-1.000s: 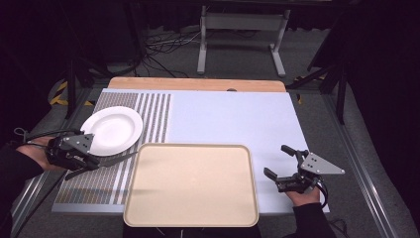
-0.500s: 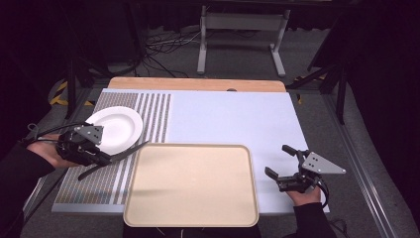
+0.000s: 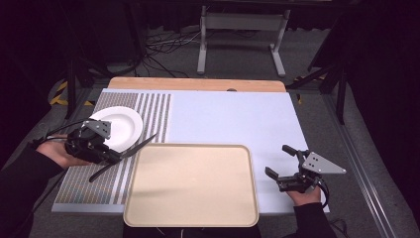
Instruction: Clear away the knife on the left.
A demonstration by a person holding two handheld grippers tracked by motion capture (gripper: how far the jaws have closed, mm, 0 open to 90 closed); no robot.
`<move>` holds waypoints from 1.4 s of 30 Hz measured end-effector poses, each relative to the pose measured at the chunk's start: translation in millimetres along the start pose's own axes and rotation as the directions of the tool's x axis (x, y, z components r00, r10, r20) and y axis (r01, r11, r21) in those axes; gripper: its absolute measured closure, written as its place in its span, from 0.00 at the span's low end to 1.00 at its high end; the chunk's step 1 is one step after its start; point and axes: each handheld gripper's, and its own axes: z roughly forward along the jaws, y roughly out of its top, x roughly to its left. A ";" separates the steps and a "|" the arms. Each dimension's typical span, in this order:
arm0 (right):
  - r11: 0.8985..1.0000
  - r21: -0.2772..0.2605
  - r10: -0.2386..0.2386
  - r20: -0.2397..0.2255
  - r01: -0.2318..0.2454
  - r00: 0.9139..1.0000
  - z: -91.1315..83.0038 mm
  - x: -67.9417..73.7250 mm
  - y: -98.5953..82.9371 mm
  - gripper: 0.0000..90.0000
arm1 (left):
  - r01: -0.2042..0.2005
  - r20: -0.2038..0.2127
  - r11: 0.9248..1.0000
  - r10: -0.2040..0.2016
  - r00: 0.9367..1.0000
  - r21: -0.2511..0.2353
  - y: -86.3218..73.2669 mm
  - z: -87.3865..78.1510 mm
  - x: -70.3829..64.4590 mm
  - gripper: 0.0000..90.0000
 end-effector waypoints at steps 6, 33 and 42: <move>1.000 0.001 -0.001 -0.001 0.001 1.000 -0.4 -0.2 0.0 0.02 | 0.018 -0.008 1.000 -0.018 1.000 0.005 8.7 5.3 -2.0 0.89; 1.000 -0.001 0.001 -0.003 -0.001 1.000 -2.1 -1.3 -0.2 0.02 | 0.103 0.098 0.995 -0.103 0.990 0.003 49.5 47.2 -25.9 0.89; 1.000 -0.006 0.002 -0.002 -0.002 1.000 -3.8 -1.7 0.3 0.02 | 0.138 0.134 0.990 -0.139 0.981 0.018 52.3 64.2 -28.7 0.89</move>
